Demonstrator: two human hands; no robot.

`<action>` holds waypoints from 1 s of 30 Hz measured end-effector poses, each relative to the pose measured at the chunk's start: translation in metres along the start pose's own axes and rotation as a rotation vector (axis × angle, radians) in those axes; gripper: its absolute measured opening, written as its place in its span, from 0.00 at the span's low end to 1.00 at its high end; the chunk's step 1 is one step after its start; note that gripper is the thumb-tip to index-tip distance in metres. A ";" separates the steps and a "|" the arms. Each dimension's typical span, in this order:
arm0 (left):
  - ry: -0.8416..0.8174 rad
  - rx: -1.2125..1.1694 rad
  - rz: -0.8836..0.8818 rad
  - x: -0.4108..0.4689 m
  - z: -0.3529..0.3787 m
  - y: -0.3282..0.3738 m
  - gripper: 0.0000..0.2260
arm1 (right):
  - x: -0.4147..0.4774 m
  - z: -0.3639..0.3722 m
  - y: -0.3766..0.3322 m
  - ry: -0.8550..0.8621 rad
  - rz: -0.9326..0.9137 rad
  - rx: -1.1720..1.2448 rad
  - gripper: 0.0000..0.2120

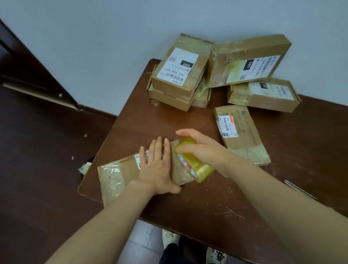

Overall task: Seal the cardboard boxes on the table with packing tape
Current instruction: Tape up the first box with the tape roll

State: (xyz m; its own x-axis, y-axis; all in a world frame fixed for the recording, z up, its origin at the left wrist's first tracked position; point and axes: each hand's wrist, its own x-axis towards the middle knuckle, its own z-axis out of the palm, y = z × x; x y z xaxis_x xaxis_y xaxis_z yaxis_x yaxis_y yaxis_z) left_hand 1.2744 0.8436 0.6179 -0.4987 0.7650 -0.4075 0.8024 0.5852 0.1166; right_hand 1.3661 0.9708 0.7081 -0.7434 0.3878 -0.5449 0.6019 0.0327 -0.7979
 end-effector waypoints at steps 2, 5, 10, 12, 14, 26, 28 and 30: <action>0.010 -0.017 0.004 -0.001 0.001 -0.001 0.64 | -0.014 0.003 0.007 0.019 -0.086 -0.026 0.19; 0.004 -0.034 0.010 -0.001 0.000 -0.003 0.64 | -0.039 0.012 0.025 0.076 -0.120 -0.171 0.13; 0.027 -0.048 0.013 -0.002 0.004 -0.004 0.64 | -0.068 0.018 0.055 0.046 0.075 -0.356 0.17; 0.019 -0.044 0.012 -0.001 0.005 -0.004 0.64 | -0.066 0.020 0.051 0.014 0.106 -0.471 0.18; 0.013 -0.039 0.009 0.000 0.002 -0.005 0.64 | -0.060 0.023 0.043 -0.014 0.105 -0.599 0.18; 0.000 -0.023 0.027 -0.003 0.004 -0.004 0.64 | -0.038 0.038 0.047 -0.115 0.261 -0.809 0.12; -0.061 -0.040 0.032 -0.001 0.000 -0.005 0.65 | -0.038 0.038 0.046 -0.114 0.264 -0.804 0.12; -0.138 -0.159 0.015 0.001 -0.012 -0.007 0.60 | -0.039 0.039 0.045 -0.111 0.272 -0.782 0.13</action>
State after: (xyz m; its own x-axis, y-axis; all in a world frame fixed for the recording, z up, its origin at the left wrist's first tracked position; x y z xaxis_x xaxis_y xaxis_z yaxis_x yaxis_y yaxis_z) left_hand 1.2646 0.8438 0.6272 -0.4284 0.7364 -0.5236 0.7423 0.6173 0.2607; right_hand 1.4113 0.9216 0.6833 -0.5423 0.3832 -0.7477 0.7633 0.5965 -0.2479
